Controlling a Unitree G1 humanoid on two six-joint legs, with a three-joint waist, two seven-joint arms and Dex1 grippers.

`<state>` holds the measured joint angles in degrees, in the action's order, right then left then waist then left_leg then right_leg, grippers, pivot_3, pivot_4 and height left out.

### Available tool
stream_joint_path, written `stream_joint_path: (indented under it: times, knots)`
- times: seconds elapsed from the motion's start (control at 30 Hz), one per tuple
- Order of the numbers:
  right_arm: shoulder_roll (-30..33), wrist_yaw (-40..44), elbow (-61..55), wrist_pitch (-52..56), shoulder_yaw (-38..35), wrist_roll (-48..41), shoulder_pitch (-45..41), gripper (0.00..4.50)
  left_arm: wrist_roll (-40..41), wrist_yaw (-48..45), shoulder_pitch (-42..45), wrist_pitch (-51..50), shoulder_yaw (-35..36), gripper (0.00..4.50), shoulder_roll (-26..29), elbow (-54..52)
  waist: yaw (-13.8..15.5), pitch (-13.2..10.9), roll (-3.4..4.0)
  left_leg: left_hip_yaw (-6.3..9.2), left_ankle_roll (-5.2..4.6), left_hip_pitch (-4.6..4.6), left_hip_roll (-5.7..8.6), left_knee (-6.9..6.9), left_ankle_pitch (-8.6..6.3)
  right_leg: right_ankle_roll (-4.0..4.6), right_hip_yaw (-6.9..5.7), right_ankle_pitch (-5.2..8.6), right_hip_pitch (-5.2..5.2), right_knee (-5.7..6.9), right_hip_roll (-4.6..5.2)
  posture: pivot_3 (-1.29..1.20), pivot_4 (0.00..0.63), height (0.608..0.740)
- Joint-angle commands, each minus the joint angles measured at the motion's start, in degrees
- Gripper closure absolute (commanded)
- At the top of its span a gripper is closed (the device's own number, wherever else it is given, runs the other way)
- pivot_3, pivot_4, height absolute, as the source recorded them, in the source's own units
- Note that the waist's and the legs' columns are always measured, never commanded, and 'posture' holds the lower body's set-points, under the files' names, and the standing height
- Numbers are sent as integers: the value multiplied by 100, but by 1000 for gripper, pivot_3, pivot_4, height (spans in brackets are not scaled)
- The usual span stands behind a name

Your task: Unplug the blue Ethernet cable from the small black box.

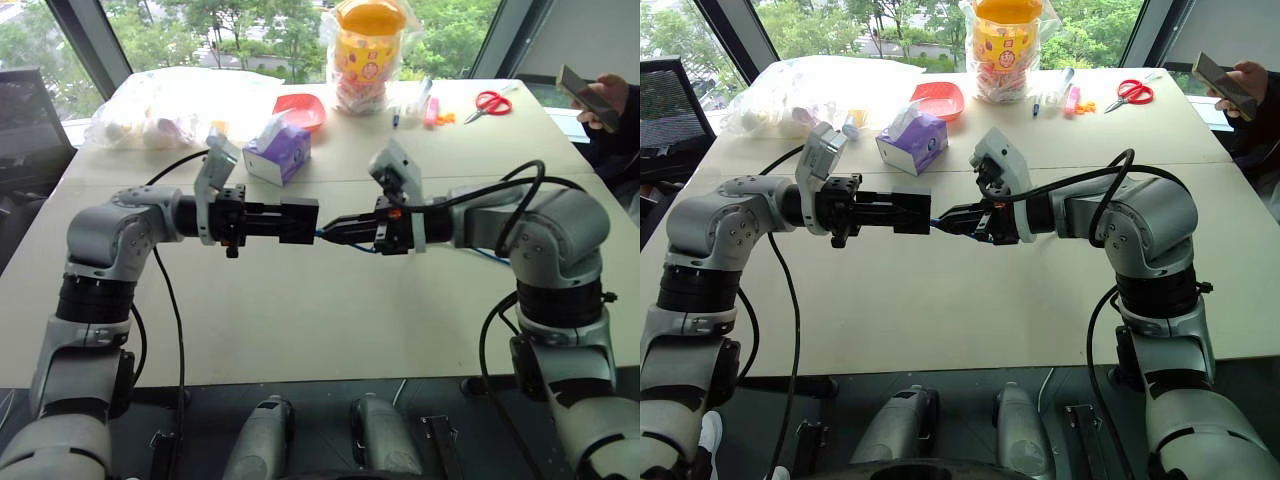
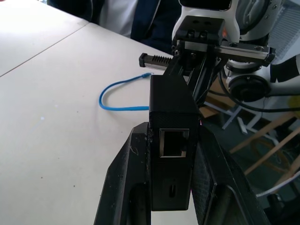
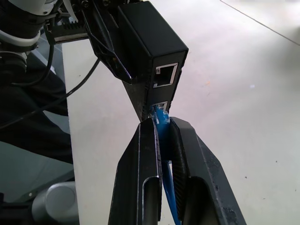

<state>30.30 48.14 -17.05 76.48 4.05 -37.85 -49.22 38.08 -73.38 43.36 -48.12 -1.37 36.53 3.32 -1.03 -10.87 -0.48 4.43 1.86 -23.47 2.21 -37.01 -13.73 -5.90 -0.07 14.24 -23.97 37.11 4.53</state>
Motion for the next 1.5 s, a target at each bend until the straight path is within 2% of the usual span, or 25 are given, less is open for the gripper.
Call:
stream_joint_path:
  times: [0.03, 0.17, 0.33, 0.6, 0.7, 0.83, 1.07, 1.33, 1.43, 1.5]
  knots:
    - [171, 82, -276, -267, 343, -6, 76, 4470, 226, 44, 204, -25, 278, 4002, 34, -157, 0, 0, 0, 0, 0, 0, 0, 0, 0, 0, 0, 0, 0, 0, 0, 0, 150, 740]
    - [710, 323, -166, -768, 637, 261, 264, 4470, 237, -64, 139, -63, 316, 4002, 163, -199, 5, -1, -1, 0, 0, -1, 0, 0, 0, -1, 0, 0, 0, -2, 0, 0, 150, 740]
    - [1015, 461, 13, -1119, 702, 315, 308, 4470, 251, -94, 109, -118, 349, 4002, 215, -252, 3, -1, -2, -1, 0, -1, 0, -1, 0, -1, 0, 1, 1, -3, 0, 0, 150, 740]
    - [771, 424, 67, -1024, 547, -70, 202, 4470, 317, -4, 81, -128, 330, 4002, 144, -355, 7, -1, -2, 0, 0, -2, -2, 0, 0, 0, 0, 1, 1, -3, 0, 0, 150, 740]
    - [667, 406, -39, -877, 548, -231, 147, 3243, 326, 16, 80, -118, 298, 4002, 115, -377, 5, -3, -5, 1, 0, -2, -2, -1, 0, 0, 0, 1, 1, -3, 0, 0, 150, 740]
    - [336, 80, 146, -494, 395, -349, -24, 1291, 334, 18, 80, -122, 291, 4002, 74, -401, 4, -3, -5, 0, 0, -2, -3, 0, 0, 0, 0, 1, 0, -3, 0, 0, 150, 740]
    - [167, -43, 220, -251, 154, -591, -153, 1291, 379, 49, -1, -127, 249, 4002, 53, -523, 21, -3, -5, 1, -1, -4, -1, 0, -1, 0, 0, 1, -1, -5, 1, 0, 150, 740]
    - [372, 66, 353, -256, 95, -649, -292, 1291, 354, -3, -152, -86, 198, 4002, 140, -654, 7, -3, -5, 0, -1, -4, -2, 0, -1, 0, 0, 1, -1, -4, 0, 0, 150, 740]
    - [400, 82, 361, -218, 67, -701, -312, 2126, 352, 2, -165, -76, 192, 4002, 144, -665, 7, -3, -5, 0, -1, -4, -2, 0, -1, 0, 0, 1, -2, -4, 0, 0, 150, 740]
    - [380, 51, 350, -207, 95, -699, -305, 3044, 355, 13, -144, -71, 198, 4002, 134, -646, 6, -3, -5, 0, -1, -4, -2, 0, -1, 0, 0, 1, -1, -4, 0, 0, 150, 740]
